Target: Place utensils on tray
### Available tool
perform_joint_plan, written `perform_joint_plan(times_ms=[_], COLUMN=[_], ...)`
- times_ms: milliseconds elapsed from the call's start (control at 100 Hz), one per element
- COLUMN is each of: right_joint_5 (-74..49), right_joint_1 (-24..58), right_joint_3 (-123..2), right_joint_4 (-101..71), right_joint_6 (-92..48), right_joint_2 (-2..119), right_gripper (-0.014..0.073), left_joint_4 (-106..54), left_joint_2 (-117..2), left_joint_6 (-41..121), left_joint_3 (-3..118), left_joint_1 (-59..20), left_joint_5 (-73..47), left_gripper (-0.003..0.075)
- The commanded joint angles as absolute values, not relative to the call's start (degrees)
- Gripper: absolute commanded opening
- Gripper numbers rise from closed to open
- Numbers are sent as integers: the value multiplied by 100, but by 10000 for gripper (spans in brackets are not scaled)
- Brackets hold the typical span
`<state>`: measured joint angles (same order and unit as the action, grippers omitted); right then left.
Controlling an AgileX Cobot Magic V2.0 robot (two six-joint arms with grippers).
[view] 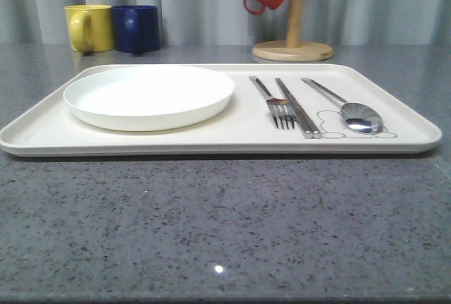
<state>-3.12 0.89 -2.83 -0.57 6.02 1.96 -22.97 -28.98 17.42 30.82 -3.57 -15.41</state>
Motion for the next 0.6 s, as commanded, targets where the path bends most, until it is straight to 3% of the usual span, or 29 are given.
perform_joint_plan(times_ms=[0, 590], right_joint_5=[467, 677], right_joint_1=[47, 47], right_joint_3=[-171, 156], right_joint_4=[-63, 79], right_joint_6=[528, 528], right_joint_2=[47, -169], right_gripper=[-69, -69], left_joint_4=[-2348, -2348], left_joint_2=[-2916, -2916], left_joint_6=[1731, 1731], left_joint_3=[3231, 3231], left_joint_1=[-337, -337], left_joint_5=[-1117, -1117], left_gripper=[-19, -19])
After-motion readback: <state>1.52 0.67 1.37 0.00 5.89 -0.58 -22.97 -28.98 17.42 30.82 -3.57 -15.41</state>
